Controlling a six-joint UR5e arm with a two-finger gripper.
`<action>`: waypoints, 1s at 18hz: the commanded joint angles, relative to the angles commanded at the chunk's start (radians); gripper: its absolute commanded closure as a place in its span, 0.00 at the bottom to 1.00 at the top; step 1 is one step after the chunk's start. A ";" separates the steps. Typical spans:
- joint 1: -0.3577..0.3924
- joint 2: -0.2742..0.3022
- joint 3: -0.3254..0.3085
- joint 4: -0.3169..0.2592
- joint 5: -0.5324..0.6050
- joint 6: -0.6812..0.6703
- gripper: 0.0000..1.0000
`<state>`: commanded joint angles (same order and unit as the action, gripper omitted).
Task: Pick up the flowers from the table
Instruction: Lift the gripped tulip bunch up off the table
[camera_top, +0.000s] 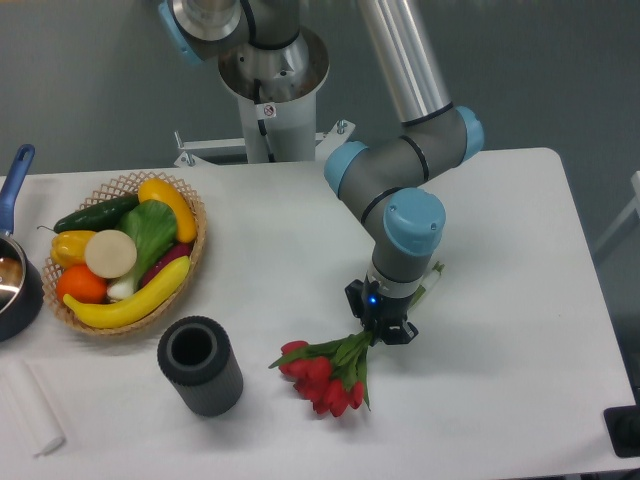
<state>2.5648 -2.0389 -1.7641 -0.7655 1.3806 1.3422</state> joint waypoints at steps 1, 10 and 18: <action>0.002 0.014 0.000 0.000 -0.008 0.000 0.83; 0.072 0.163 0.002 0.000 -0.365 -0.066 0.83; 0.086 0.235 0.003 0.000 -0.667 -0.170 0.83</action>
<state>2.6507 -1.8041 -1.7610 -0.7655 0.7138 1.1723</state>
